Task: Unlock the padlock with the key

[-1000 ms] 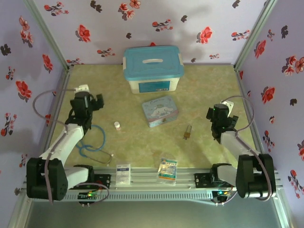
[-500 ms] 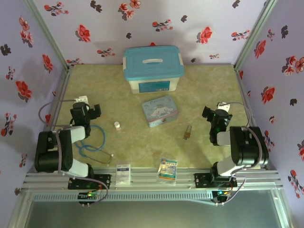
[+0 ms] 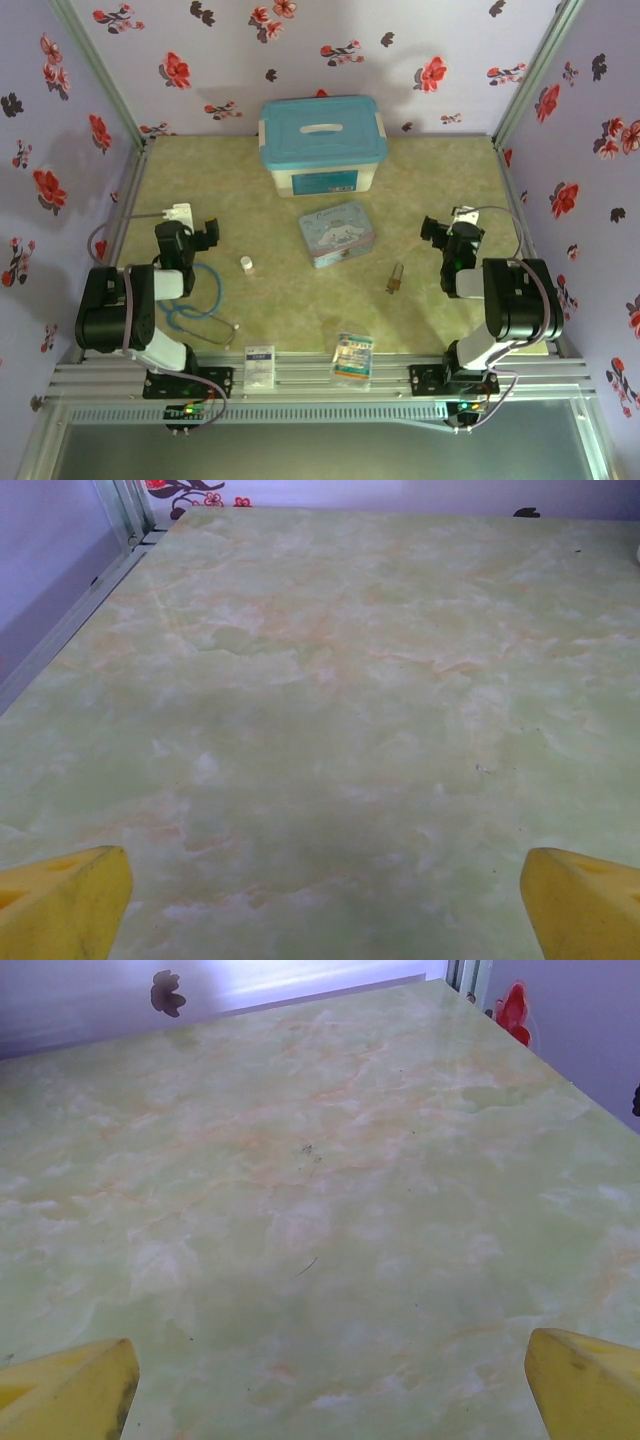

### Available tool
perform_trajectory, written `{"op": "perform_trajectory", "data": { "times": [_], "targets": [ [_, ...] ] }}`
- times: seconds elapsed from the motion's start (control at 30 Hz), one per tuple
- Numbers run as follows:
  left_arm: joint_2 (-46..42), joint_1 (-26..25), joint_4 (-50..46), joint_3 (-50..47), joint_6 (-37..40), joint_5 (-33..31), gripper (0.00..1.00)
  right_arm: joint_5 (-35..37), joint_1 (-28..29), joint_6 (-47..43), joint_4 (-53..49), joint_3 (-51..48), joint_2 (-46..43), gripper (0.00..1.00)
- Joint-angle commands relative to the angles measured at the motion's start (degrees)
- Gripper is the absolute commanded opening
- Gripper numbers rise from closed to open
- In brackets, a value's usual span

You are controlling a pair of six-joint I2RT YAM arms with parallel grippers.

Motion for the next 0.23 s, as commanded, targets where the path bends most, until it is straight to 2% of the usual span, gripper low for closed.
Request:
{"op": "perform_trajectory", "data": {
  "times": [0.0, 0.2],
  "targets": [
    [0.7, -0.2, 2.7, -0.4, 1.8, 0.6, 1.00, -1.1, 0.3, -1.2, -0.7, 1.0, -0.5, 0.99],
    [0.6, -0.3, 2.9, -0.5, 1.8, 0.5, 1.00, -2.0, 0.4, -1.7, -0.9, 1.0, -0.7, 0.99]
  ]
}}
